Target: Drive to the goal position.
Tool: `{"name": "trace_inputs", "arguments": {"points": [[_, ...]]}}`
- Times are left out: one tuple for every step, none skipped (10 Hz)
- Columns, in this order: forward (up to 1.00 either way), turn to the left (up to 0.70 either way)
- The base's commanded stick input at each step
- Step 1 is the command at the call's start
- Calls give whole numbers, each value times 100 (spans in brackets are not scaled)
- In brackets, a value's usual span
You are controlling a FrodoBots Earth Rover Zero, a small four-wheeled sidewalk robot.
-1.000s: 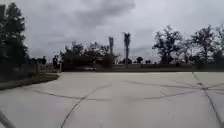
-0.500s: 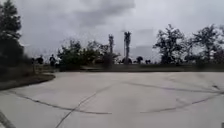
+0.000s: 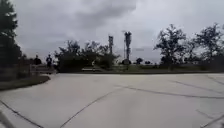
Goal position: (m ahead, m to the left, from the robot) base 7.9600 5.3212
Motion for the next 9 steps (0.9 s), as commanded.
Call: {"name": "trace_inputs", "arguments": {"points": [[85,0],[85,0],[85,0],[85,0],[85,0],[85,0],[85,0],[85,0],[85,0]]}}
